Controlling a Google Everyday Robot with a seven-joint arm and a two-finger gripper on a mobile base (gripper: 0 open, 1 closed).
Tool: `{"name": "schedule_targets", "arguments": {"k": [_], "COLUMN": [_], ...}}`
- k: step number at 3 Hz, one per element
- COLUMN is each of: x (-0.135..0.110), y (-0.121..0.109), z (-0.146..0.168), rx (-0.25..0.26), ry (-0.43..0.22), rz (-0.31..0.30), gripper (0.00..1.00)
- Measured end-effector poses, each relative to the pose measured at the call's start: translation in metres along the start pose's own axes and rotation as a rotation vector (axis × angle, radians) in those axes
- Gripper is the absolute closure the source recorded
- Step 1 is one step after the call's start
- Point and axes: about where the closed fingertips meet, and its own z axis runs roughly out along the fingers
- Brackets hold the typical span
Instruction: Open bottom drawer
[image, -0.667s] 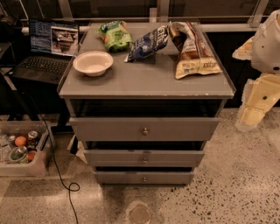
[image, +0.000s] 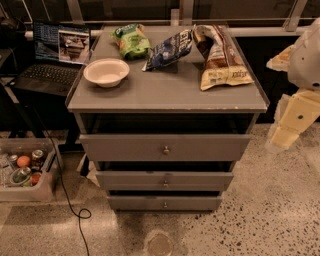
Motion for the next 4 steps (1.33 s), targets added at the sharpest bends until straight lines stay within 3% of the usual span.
{"name": "schedule_targets", "arguments": {"k": [2,3,4], "x": [-0.004,-0.010,-0.016], "y": [0.012,0.023,0.030], "z": [0.035,0.074,0.113], "rx": [0.076,0.046,-0.023], "ry": [-0.163,-0.243,-0.262], "rz": [0.217,0.295,0.305], "gripper": [0.00,0.00,0.00]}}
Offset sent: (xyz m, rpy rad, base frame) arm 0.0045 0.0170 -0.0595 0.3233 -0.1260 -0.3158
